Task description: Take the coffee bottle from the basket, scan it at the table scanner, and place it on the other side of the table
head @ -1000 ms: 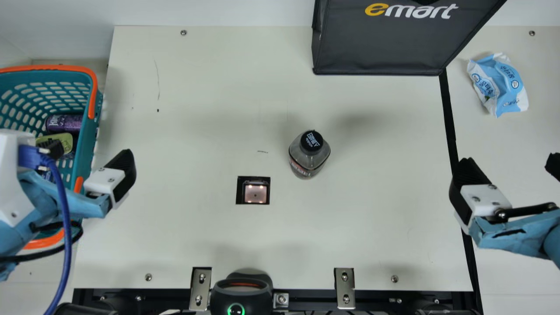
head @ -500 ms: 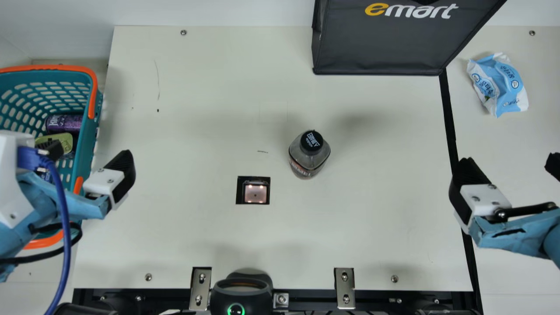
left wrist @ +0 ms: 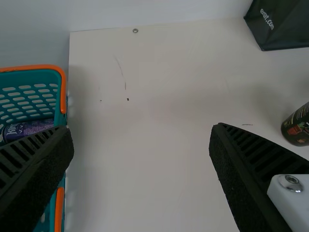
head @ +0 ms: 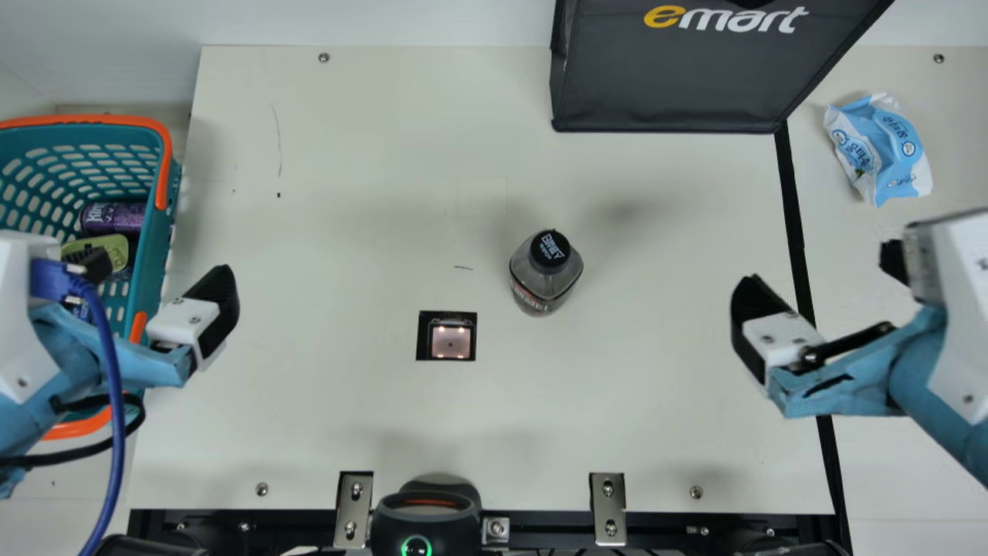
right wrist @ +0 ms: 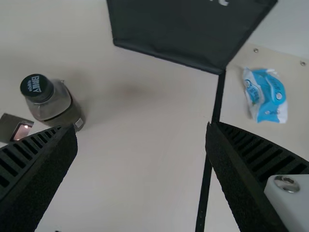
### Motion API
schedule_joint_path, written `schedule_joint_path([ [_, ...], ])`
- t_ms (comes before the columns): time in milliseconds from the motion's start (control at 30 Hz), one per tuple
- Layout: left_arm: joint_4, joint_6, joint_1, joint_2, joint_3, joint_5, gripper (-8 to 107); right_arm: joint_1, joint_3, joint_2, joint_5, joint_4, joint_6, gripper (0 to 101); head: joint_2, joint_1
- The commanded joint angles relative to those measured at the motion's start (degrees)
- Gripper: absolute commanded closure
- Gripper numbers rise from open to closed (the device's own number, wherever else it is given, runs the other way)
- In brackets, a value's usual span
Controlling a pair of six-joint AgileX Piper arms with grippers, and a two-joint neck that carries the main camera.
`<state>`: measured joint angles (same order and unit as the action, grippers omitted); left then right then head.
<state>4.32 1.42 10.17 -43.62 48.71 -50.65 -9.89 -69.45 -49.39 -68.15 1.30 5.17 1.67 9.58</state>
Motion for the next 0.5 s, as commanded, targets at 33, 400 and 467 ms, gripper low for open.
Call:
schedule_joint_path([
  [33,0.00,0.00,0.00,0.00,0.00,0.00,9,-2.53,0.28,-1.42,0.53,0.12,0.60,6,-0.09,-1.66],
  [400,0.00,0.00,0.00,0.00,0.00,0.00,9,-12.43,2.24,-7.07,4.31,-1.19,-4.31,6,-0.09,-1.66],
  [467,0.00,0.00,0.00,0.00,0.00,0.00,9,-14.45,2.55,-8.21,5.09,-1.39,-6.41,6,-0.09,-1.66],
])
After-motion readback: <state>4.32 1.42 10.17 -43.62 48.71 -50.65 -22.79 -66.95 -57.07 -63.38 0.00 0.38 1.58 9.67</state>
